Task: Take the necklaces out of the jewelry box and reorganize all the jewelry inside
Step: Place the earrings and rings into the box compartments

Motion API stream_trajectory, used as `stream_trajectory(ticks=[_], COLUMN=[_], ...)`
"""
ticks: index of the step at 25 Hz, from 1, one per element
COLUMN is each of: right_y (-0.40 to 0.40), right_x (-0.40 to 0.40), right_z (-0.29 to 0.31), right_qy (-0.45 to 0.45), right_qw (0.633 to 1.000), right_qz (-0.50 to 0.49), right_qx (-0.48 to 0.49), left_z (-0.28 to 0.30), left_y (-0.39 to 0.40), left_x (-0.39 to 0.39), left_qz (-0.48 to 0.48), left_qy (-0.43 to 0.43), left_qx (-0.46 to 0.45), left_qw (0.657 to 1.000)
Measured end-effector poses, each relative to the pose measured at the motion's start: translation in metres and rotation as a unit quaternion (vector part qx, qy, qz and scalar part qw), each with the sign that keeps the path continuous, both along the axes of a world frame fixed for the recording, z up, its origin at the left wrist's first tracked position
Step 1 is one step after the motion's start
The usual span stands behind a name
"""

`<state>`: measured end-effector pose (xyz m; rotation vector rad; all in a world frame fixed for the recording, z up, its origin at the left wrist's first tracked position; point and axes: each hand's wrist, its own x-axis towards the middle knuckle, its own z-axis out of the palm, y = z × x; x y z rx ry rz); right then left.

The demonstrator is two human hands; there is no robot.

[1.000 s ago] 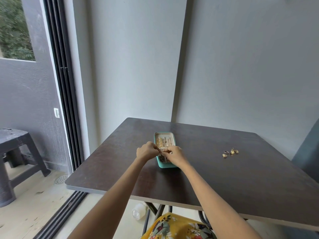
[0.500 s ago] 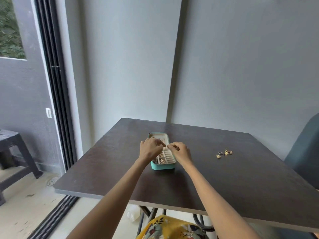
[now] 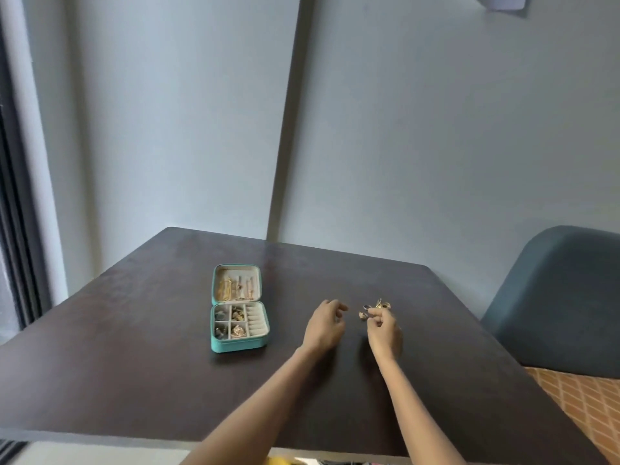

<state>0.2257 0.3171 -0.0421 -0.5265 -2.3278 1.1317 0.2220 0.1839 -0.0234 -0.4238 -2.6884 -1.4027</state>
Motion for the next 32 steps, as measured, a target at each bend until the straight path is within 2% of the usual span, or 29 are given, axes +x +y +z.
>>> stream_trajectory(ticks=[4, 9, 11, 13, 16, 20, 23, 26, 29, 30, 32], right_y=[0.021, 0.02, 0.021, 0.024, 0.022, 0.01, -0.008, -0.033, -0.061, -0.071, -0.09], right_x=[-0.018, -0.03, -0.034, -0.038, -0.026, -0.015, -0.013, -0.01, -0.011, -0.013, -0.016], right_z=[-0.006, -0.005, -0.007, -0.007, 0.004, 0.014, 0.012, 0.018, 0.03, 0.032, 0.034], right_qy=[-0.052, -0.093, -0.1, -0.07, -0.029, 0.018, 0.068, 0.108, 0.09, 0.077, 0.043], right_qw=[0.995, 0.988, 0.987, 0.988, 0.963, 0.926, 0.9, 0.897, 0.91, 0.915, 0.923], right_qz=[0.056, 0.032, 0.056, 0.137, 0.222, 0.235, 0.225, 0.24, 0.291, 0.308, 0.344], right_qx=[0.055, 0.116, 0.113, 0.035, -0.149, -0.294, -0.367, -0.356, -0.283, -0.248, -0.166], left_z=[-0.008, -0.014, -0.012, -0.01, -0.009, 0.005, 0.019, 0.025, 0.03, 0.031, 0.035], left_y=[0.024, 0.03, 0.028, 0.026, 0.024, 0.015, -0.003, -0.031, -0.067, -0.083, -0.114], left_x=[-0.02, -0.03, -0.031, -0.033, -0.034, -0.029, -0.026, -0.022, -0.02, -0.021, -0.02], left_qz=[0.005, 0.008, 0.021, 0.025, -0.022, -0.009, 0.015, 0.049, 0.069, 0.062, 0.042], left_qy=[-0.023, -0.035, -0.036, -0.038, -0.027, 0.017, 0.011, 0.015, 0.009, 0.014, 0.03], left_qx=[-0.009, -0.042, -0.027, 0.019, 0.098, 0.126, 0.126, 0.107, 0.108, 0.083, -0.029], left_qw=[1.0, 0.998, 0.999, 0.999, 0.995, 0.992, 0.992, 0.993, 0.992, 0.994, 0.998])
